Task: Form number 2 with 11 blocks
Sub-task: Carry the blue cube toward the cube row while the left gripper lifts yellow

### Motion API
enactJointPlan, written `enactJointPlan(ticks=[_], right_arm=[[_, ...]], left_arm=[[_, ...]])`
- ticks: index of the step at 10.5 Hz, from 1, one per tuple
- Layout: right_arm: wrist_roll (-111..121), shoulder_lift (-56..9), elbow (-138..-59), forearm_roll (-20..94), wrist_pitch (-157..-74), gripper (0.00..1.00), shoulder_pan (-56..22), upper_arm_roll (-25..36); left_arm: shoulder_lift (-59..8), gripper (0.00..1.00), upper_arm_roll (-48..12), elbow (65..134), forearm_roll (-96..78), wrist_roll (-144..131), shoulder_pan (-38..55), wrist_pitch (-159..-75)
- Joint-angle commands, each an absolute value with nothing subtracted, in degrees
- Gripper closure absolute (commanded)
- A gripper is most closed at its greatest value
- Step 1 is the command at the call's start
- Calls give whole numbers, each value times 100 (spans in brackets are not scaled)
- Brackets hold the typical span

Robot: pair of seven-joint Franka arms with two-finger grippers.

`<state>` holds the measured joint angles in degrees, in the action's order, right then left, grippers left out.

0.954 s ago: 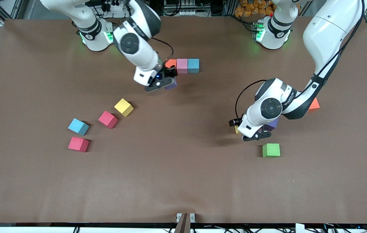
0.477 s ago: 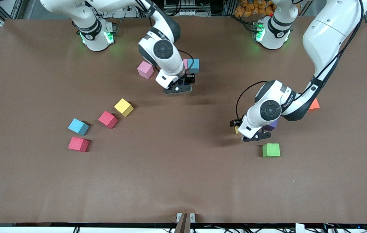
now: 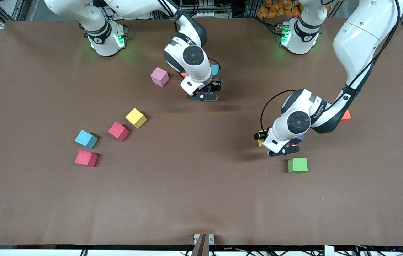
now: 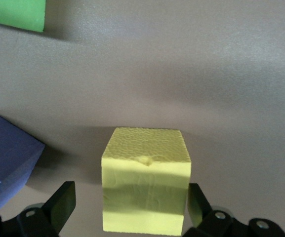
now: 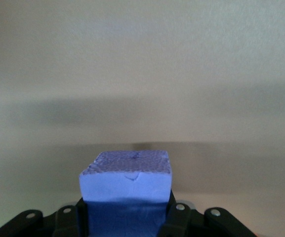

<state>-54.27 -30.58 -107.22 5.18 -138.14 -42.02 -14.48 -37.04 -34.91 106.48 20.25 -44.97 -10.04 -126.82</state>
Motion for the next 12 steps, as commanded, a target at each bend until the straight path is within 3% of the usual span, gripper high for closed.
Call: enactJointPlan(ticks=[1,8,12], right_arm=[[-6071,-3199,-10573,99,-13746,66,-4403,-1318],[-6354,-3349,-10556,17,-13843,64,-4587,-1318],[-6424,-3349,-10564,18,-13878,64,-4710,-1318]], left_arm=[[-3788,0,-3480,10503,2162,-4509,-976,-12577],[-3806,11,-3480,10494,2162,-4474,-984,-12577],[-3832,39,-3480,10424,2171,-4456,-984,-12577]])
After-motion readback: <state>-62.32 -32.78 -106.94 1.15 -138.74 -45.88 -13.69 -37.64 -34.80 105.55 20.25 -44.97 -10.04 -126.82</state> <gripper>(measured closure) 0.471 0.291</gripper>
